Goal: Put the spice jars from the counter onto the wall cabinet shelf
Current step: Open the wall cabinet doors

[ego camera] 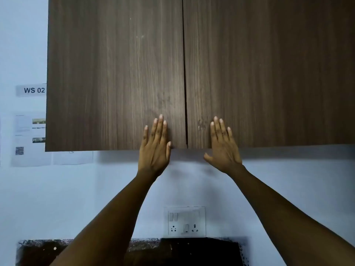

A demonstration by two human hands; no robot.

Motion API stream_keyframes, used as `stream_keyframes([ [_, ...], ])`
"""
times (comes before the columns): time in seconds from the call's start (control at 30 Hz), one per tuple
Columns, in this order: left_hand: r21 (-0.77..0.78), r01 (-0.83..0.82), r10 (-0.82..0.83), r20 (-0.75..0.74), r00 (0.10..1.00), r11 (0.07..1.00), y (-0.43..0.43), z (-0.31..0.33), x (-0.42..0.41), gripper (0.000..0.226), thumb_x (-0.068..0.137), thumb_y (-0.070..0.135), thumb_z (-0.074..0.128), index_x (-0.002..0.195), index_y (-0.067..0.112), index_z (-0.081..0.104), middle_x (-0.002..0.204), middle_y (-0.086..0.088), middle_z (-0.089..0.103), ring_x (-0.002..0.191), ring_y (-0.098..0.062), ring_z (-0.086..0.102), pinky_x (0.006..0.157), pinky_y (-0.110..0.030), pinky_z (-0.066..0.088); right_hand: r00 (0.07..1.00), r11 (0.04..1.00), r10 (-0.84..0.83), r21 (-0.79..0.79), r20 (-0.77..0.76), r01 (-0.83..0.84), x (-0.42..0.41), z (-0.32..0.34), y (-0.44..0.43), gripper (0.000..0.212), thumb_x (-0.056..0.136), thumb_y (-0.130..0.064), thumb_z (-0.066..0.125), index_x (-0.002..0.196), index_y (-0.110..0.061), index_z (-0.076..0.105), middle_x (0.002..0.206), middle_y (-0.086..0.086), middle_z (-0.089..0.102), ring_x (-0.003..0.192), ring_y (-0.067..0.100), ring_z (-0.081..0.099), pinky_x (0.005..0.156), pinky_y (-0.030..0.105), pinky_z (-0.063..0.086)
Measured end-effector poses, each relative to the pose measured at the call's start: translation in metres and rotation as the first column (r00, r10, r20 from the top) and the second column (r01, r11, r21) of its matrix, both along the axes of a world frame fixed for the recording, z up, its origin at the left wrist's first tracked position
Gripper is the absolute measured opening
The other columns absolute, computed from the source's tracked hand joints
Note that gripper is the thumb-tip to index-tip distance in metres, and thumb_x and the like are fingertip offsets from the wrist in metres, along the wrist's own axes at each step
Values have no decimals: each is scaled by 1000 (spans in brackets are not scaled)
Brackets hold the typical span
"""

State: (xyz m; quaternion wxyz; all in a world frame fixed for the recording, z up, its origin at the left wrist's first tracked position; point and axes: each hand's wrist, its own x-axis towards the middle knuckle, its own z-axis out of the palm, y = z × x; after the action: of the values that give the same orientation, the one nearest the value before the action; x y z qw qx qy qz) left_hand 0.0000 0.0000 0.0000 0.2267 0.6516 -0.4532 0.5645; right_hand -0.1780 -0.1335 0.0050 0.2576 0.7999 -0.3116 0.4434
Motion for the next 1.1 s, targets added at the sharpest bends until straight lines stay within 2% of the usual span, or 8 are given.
stream_keyframes([
  [0.13,59,8,-7,-8,1000,998,-11,-6,-9,62,95,36,7,147,5,-2,156,-13,-7,145,-27,-6,118,-42,-3,994,994,-108,-25,-12,107,8,7,-6,104,85,-32,60,140,-3,-23,151,14,-26,143,30,-20,115,43,-8],
  [0.27,77,32,-34,28,999,997,-14,-3,-15,61,95,35,12,147,4,5,156,-13,-1,145,-27,0,119,-43,-2,996,992,-85,-95,33,87,15,17,-8,82,91,1,42,138,-4,-25,149,14,-28,138,28,-24,115,44,-5],
  [0.33,73,40,-44,55,998,997,-14,0,-17,62,95,37,15,147,4,7,156,-13,1,145,-28,3,117,-40,-3,996,987,-85,-138,12,85,18,16,-10,86,89,4,44,138,-4,-25,149,14,-28,138,27,-24,116,44,-3],
  [0.53,64,42,-45,45,998,997,-6,8,-25,64,95,41,18,146,5,5,155,-12,2,145,-27,4,119,-42,0,997,993,-59,-103,52,64,12,11,1,97,83,5,56,140,-4,-23,149,13,-29,139,27,-25,115,44,-4],
  [0.77,50,198,-195,-71,978,979,-5,29,-61,67,91,49,1,145,11,-11,157,-9,-10,144,-21,-13,115,-37,-15,996,992,7,-123,92,5,-18,8,28,93,80,10,51,143,-6,-16,152,11,-21,142,26,-16,116,41,2],
  [0.93,-84,485,-492,-173,853,871,-3,60,-113,68,94,42,21,147,8,-6,159,-10,-3,146,-20,-6,116,-36,-12,994,994,23,-106,104,-12,-45,9,51,89,84,6,50,143,-6,-15,156,11,-14,143,23,-15,118,39,7],
  [1.03,-205,655,-685,-269,677,727,1,63,-144,69,97,33,36,149,9,-4,159,-8,2,147,-20,1,119,-40,-2,992,994,27,-108,121,-14,-63,8,64,86,86,5,49,143,-6,-15,157,11,-11,142,21,-16,119,37,10],
  [1.1,-269,728,-774,-295,561,631,6,63,-164,72,97,26,44,149,11,-3,159,-7,7,146,-20,12,119,-41,14,990,993,45,-115,132,-29,-76,7,74,86,87,5,49,143,-7,-15,157,10,-11,143,21,-13,120,37,15],
])
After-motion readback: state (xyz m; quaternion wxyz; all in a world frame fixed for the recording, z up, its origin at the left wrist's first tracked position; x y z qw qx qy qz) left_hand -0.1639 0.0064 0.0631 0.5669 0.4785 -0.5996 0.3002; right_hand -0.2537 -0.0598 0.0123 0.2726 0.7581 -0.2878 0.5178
